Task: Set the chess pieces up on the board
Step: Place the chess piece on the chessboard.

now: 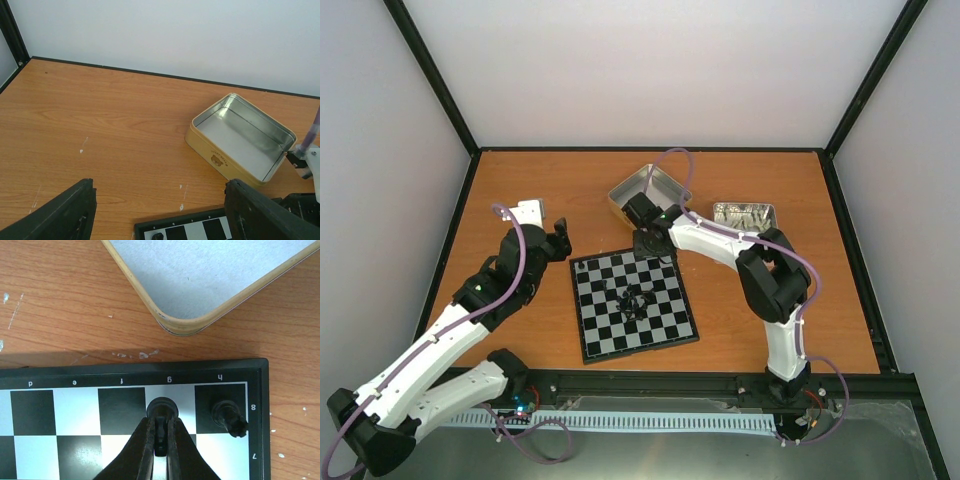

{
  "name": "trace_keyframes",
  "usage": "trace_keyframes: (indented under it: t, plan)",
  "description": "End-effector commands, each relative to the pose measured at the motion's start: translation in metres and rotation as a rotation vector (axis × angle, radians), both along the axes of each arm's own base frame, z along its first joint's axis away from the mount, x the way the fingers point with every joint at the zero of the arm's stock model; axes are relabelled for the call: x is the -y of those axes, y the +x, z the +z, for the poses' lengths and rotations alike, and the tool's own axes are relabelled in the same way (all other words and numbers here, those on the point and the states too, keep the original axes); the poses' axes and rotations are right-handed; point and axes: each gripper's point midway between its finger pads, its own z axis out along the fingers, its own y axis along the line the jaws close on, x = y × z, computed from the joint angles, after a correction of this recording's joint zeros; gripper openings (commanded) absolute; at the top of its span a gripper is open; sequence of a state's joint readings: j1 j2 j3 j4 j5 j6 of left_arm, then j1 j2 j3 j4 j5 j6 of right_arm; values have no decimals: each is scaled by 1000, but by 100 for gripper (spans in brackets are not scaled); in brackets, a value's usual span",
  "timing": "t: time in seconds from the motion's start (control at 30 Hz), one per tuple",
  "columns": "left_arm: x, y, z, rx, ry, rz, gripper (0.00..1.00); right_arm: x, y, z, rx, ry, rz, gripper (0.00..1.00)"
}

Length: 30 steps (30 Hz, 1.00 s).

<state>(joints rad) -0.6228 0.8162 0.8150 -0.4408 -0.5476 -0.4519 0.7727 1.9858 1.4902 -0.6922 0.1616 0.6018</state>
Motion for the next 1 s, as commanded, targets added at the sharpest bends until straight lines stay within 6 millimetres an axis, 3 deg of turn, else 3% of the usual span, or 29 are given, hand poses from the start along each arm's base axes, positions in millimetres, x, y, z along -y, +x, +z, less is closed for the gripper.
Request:
trace_keyframes:
  t: [0.0, 0.4, 0.57, 0.7, 0.83, 0.97]
  plan:
    - [-1, 3, 10, 34, -2, -1, 72, -2, 3, -4, -13, -5, 11, 4]
    - [0, 3, 8, 29, 5, -5, 72, 1, 4, -12, -24, -37, 1, 8]
    - [0, 3, 9, 31, 4, -5, 72, 3, 4, -10, -29, -48, -4, 16]
    - [1, 4, 8, 30, 4, -4, 72, 1, 3, -2, -26, -33, 4, 24]
    - [1, 4, 9, 31, 4, -5, 72, -4, 3, 19, -3, 12, 14, 28]
    - [1, 4, 8, 28, 3, -8, 73, -5, -11, 31, -17, 69, 46, 34]
